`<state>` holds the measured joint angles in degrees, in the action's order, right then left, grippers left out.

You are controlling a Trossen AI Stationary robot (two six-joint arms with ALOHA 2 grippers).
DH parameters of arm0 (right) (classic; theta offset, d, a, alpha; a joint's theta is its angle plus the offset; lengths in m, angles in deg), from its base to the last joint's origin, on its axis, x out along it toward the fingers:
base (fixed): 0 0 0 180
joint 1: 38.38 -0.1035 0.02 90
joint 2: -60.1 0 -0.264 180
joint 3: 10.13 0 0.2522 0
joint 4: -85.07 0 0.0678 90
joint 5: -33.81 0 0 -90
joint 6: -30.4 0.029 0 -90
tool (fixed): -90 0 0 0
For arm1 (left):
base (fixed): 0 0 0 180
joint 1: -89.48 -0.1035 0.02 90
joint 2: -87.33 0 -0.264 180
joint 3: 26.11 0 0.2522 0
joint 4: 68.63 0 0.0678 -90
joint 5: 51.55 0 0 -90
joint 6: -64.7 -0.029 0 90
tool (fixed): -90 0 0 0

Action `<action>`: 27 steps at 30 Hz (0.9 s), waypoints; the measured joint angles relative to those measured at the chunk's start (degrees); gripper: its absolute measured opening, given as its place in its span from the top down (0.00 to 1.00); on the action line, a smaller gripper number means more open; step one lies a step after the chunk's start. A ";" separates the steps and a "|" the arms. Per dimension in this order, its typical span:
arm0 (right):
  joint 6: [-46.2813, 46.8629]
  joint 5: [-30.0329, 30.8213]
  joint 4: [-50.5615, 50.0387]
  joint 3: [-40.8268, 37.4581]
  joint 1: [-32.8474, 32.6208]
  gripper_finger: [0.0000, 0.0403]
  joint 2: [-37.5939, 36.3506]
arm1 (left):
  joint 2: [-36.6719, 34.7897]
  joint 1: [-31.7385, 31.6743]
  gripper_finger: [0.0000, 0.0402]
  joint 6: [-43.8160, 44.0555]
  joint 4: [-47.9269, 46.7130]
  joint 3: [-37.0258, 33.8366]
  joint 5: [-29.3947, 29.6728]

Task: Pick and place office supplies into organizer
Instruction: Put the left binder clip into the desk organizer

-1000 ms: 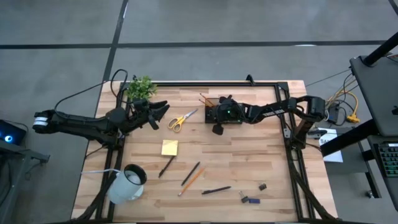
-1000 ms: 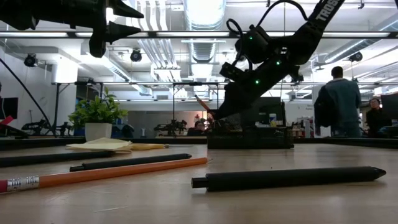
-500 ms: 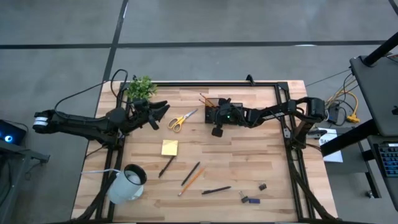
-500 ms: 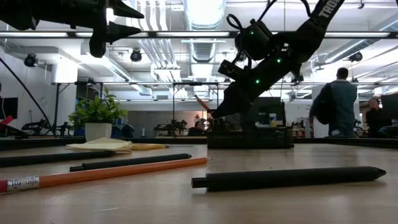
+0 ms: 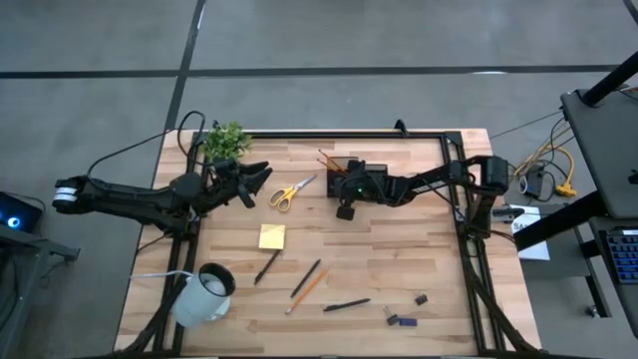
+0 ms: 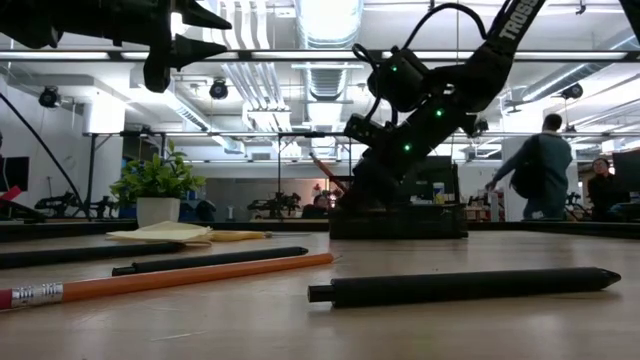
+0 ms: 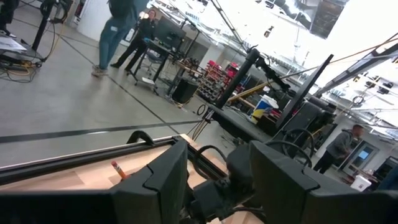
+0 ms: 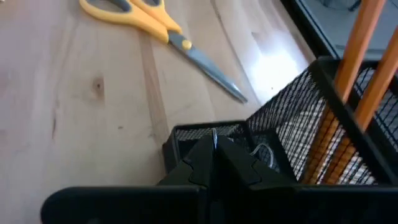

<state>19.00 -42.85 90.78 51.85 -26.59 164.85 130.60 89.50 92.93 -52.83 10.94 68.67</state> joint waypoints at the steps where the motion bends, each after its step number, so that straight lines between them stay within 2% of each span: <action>1: -0.42 -0.40 0.06 0.10 0.00 0.98 0.00 | 0.00 0.00 0.61 0.00 0.00 0.00 0.00; 7: -0.03 -3.09 -0.53 0.10 0.00 0.98 0.20 | 0.07 0.00 0.61 0.02 0.02 0.00 -0.01; 27: 0.67 -4.20 -0.84 0.10 0.00 0.98 0.17 | 0.20 0.00 0.61 0.04 0.00 0.00 -0.01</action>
<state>19.68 -47.05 89.95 51.95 -26.59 165.02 130.80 89.50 92.97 -52.83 10.94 68.65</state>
